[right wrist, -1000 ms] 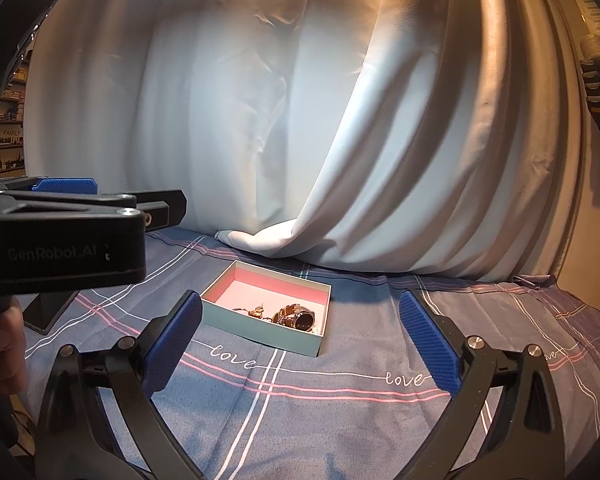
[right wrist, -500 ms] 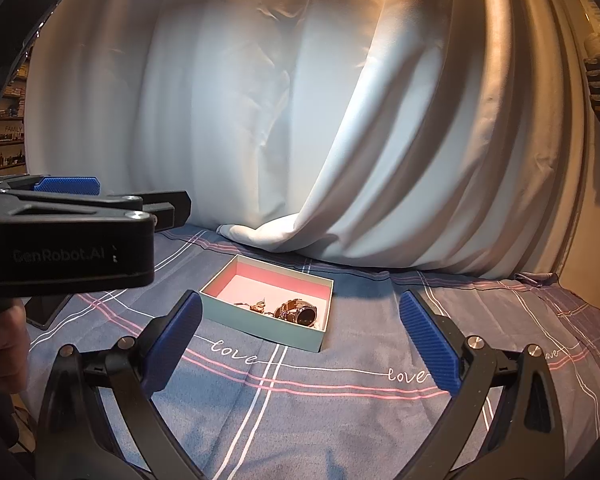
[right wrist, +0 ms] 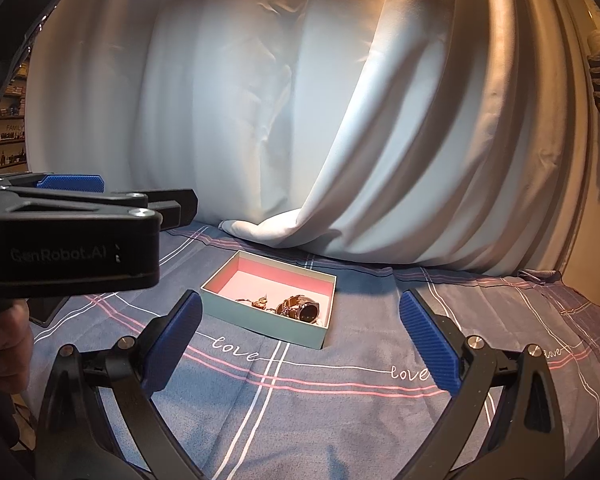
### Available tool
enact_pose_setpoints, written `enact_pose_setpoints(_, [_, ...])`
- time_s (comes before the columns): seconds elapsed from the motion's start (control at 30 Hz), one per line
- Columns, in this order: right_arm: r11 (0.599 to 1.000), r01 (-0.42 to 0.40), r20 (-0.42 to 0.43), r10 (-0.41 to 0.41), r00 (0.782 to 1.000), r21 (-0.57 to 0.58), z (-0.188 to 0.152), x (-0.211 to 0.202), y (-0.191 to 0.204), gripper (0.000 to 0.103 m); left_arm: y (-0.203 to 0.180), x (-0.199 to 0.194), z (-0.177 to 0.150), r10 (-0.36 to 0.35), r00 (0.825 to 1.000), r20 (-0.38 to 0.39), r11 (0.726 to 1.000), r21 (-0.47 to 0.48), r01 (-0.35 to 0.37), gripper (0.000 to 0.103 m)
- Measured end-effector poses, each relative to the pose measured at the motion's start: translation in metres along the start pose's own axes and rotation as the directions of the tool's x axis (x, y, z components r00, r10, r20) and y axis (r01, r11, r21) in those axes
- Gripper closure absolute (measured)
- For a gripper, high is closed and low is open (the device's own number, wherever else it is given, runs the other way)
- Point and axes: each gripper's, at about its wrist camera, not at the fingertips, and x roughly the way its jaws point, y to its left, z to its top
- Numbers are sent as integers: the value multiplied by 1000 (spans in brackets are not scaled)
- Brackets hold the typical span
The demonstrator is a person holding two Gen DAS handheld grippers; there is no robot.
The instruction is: Organize jewelry
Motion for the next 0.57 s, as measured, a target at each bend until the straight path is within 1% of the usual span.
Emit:
enact_pose_setpoints(0.1, [1000,-4,-3,4,1000,-4,-1,2,1,6,-1,6,-1,11,1000,-27,1000,-9,-11,6])
enact_pose_setpoints(0.47, [1000,-1,-18,1,1000,8,-3,10,-4,6,-6,15,-3,53,998,-30,998,15,-53,6])
enact_pose_setpoints(0.57, [1000,2,-17,-2,1000,8,-3,10,-4,6,-3,16,-2,59,998,-30,998,-6,-59,6])
